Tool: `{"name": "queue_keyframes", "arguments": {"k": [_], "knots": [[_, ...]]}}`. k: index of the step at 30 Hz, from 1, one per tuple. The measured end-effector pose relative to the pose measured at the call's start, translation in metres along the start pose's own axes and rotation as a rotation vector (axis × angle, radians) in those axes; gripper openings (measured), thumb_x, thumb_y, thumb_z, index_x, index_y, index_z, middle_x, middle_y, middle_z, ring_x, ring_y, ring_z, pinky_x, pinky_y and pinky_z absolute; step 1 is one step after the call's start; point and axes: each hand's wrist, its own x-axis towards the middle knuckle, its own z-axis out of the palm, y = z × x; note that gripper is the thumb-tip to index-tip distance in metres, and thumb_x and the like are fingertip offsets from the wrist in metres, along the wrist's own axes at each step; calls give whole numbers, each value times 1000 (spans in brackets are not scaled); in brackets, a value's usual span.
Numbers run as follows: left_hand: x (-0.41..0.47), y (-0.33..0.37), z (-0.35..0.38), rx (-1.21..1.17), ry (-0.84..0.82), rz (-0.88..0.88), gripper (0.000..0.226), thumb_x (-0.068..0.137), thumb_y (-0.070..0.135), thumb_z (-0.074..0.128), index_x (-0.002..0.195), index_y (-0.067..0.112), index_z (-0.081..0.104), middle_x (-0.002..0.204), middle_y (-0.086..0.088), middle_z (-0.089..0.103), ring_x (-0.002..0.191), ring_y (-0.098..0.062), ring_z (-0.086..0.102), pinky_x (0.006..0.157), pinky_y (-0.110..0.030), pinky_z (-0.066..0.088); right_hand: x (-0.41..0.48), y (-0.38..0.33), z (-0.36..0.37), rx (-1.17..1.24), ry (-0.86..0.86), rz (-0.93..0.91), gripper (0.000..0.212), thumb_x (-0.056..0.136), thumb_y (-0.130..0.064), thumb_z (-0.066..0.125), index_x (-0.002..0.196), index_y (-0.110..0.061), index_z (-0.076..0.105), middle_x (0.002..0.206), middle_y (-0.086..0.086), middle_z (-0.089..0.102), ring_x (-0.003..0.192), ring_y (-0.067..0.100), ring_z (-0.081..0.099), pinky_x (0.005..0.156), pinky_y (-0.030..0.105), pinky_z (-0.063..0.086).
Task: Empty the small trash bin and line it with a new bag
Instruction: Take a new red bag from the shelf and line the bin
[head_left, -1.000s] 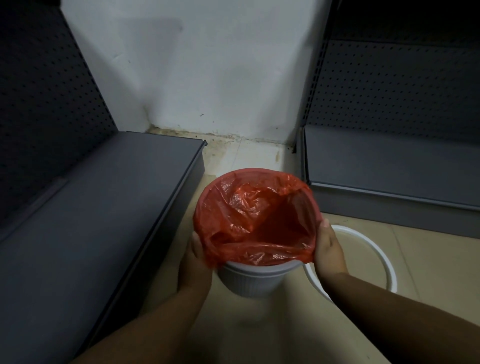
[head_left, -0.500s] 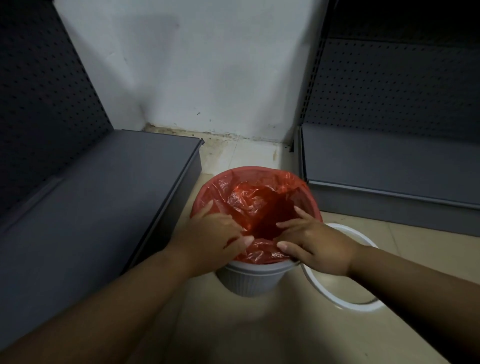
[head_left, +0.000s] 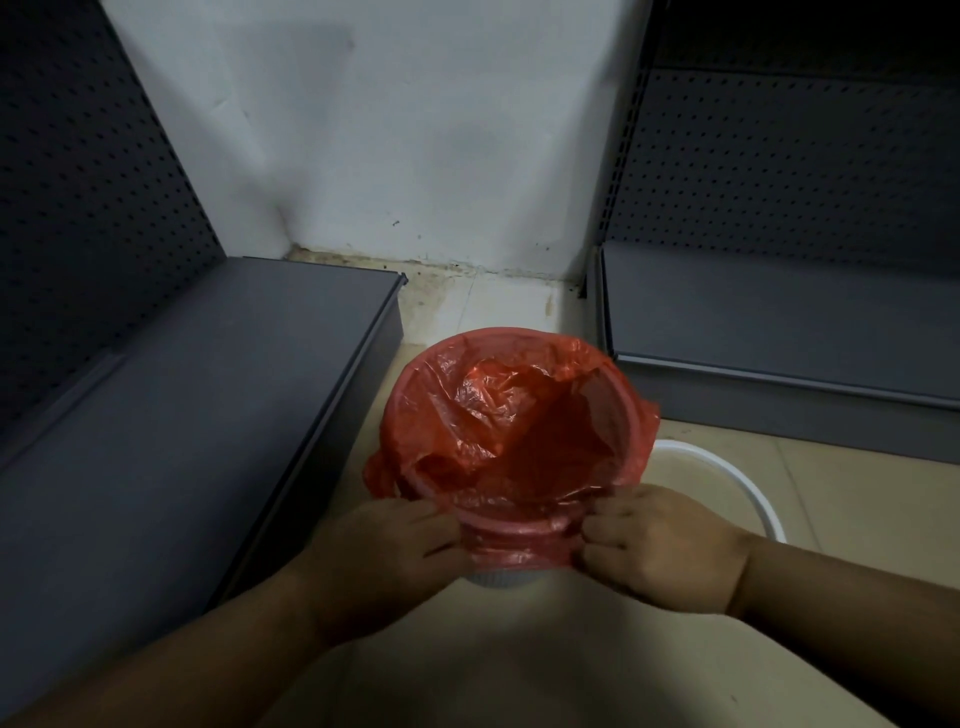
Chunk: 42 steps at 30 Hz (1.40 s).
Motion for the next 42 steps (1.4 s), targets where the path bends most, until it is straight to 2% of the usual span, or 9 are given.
{"name": "queue_keyframes", "arguments": {"k": [5, 10, 14, 16, 21, 26, 34, 37, 42], "knots": [[-15, 0, 25, -75, -162, -148, 16, 79, 36, 57, 68, 26, 64, 68, 9, 67, 56, -9, 61, 46, -20, 48, -13, -3, 10, 99, -180, 75, 32, 94, -35, 49, 75, -22, 71, 70, -5, 68, 63, 15, 64, 59, 28, 55], [1, -8, -1, -466, 315, -732, 39, 89, 55, 30, 62, 32, 43, 62, 16, 48, 59, 2, 52, 53, -7, 34, 12, 21, -22, 259, 320, 680, 61, 99, -46, 28, 61, -11, 60, 56, 1, 55, 51, 24, 57, 51, 29, 41], [51, -25, -3, -589, 467, -1224, 35, 96, 39, 33, 111, 19, 57, 116, -3, 51, 103, -14, 51, 81, -22, 38, 46, 56, -18, 488, 257, 1178, 29, 97, -25, 46, 113, -12, 65, 111, 10, 64, 108, 27, 58, 88, 30, 41], [68, -31, 1, -751, 434, -1440, 45, 98, 36, 31, 138, 17, 40, 139, -8, 42, 124, -24, 45, 97, -35, 38, 54, 66, 0, 807, 247, 1370, 32, 97, -21, 44, 126, -15, 58, 124, 10, 61, 117, 29, 55, 101, 36, 41], [68, -40, 20, -959, 512, -1657, 49, 98, 42, 22, 138, 19, 40, 131, -12, 54, 116, -32, 53, 101, -46, 42, 53, 65, 26, 1117, 342, 1667, 47, 99, -36, 34, 143, -20, 40, 143, 9, 49, 129, 33, 47, 111, 49, 36], [67, -32, 23, -981, 605, -1745, 53, 98, 45, 16, 135, 18, 44, 127, -15, 55, 114, -32, 54, 87, -39, 41, 52, 53, 38, 1092, 483, 1764, 41, 100, -28, 26, 113, -10, 61, 114, 20, 64, 108, 37, 58, 101, 52, 44], [63, -43, 17, -764, 468, -1706, 53, 97, 44, 20, 133, 14, 45, 128, -13, 54, 113, -30, 52, 96, -46, 43, 45, 62, 34, 811, 394, 1790, 53, 101, -34, 23, 118, -2, 61, 122, 22, 61, 114, 40, 55, 102, 46, 41], [82, -45, 3, -477, 331, -1516, 50, 98, 38, 27, 142, 16, 35, 148, -13, 37, 135, -30, 35, 109, -46, 29, 35, 84, 16, 634, 301, 1666, 46, 100, -33, 31, 132, -7, 51, 136, 20, 52, 127, 37, 45, 109, 42, 34], [136, -42, -5, -177, 106, -1098, 50, 98, 38, 29, 140, 14, 38, 148, -9, 40, 137, -26, 35, 111, -43, 29, -3, 120, -3, 438, -3, 1520, 53, 98, -35, 40, 146, -13, 33, 149, 16, 36, 138, 34, 30, 111, 43, 28]]}}
